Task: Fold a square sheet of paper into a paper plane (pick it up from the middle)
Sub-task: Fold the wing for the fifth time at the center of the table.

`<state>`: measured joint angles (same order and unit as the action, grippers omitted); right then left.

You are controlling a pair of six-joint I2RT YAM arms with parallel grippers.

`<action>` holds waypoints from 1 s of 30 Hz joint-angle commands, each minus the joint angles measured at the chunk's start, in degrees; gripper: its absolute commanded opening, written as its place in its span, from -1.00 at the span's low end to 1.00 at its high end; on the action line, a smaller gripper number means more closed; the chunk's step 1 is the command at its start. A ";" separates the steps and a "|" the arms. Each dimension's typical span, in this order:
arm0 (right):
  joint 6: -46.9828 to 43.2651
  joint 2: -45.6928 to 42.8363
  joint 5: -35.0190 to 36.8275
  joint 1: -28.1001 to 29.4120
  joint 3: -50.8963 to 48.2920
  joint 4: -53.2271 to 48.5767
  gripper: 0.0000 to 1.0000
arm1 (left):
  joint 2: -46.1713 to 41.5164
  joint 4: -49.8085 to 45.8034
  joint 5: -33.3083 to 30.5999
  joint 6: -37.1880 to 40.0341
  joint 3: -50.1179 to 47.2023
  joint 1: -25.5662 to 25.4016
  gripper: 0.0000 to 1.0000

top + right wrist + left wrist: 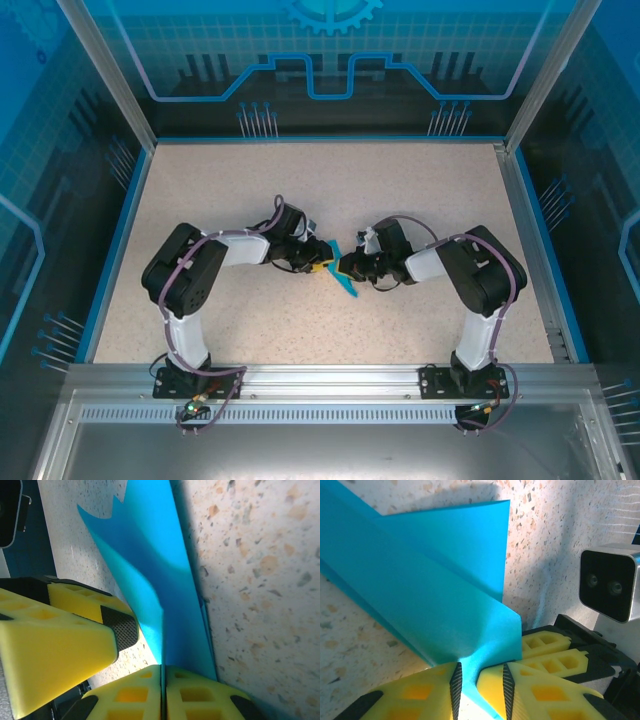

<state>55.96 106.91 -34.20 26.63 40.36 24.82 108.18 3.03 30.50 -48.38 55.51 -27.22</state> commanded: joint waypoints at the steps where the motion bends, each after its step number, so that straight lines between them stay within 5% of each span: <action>1: -0.18 2.77 2.65 -1.38 -0.22 -6.53 -0.82 | 1.39 -0.30 1.32 1.71 1.93 -0.55 -0.38; 23: -1.37 3.87 1.95 -1.44 0.49 -7.90 -0.78 | 4.31 -7.18 -1.26 3.20 4.73 -0.53 -0.43; 30: -2.94 1.27 0.99 -1.41 1.52 -10.39 -0.61 | 4.72 -11.19 -3.13 3.90 5.75 -0.53 -0.44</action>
<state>55.27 107.48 -36.75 26.09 42.19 22.09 111.35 -3.53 29.82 -46.11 60.23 -27.44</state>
